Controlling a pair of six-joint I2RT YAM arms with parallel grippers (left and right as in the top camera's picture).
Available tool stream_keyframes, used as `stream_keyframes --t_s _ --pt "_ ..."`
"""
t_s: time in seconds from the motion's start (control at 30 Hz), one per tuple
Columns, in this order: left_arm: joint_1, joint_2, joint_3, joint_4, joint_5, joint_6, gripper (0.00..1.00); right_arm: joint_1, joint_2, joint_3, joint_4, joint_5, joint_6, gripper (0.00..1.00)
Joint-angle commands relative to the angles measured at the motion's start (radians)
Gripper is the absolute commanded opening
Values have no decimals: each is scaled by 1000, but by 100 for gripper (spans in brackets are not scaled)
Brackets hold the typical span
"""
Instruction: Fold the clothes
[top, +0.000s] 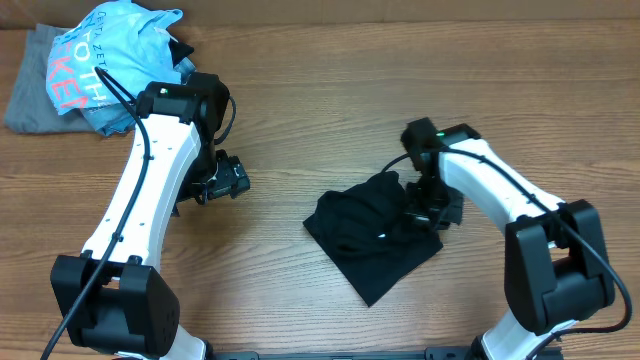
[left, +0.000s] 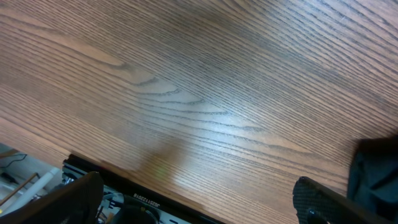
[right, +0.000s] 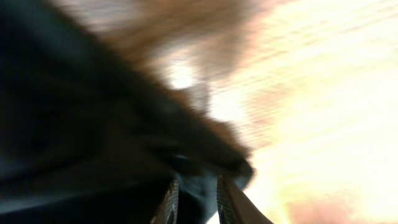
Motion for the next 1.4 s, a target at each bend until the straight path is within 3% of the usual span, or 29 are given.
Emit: stream_keyframes --t_s 0.0,0.07,0.17,0.4,0.6,0.73,0.8,0.93,1.2,1.37 --pt "0 -1 -8 1 -20 16 100 -66 0 -9 -29 35 69 24" --pt "0 -1 -8 1 -19 16 100 -97 -1 -9 -51 43 71 24" --pt "0 -1 -8 2 -19 16 100 -135 -1 -9 -71 47 71 35" --pt "0 -1 -8 2 -20 20 100 -173 -41 19 -139 48 91 43" --pt "0 -1 -8 12 -19 19 100 -173 -241 84 -185 13 93 45" --pt "0 -1 -8 31 -19 19 100 -145 -410 109 -159 -211 -31 50" --pt "0 -1 -8 39 -19 19 100 -113 -479 109 -140 -327 -84 64" --pt "0 -1 -8 52 -19 19 100 -4 -522 104 -108 -365 -66 70" --pt "0 -1 -8 48 -19 20 100 289 -378 29 117 -344 237 72" --pt "0 -1 -8 48 -19 28 100 405 -230 29 188 -299 318 72"
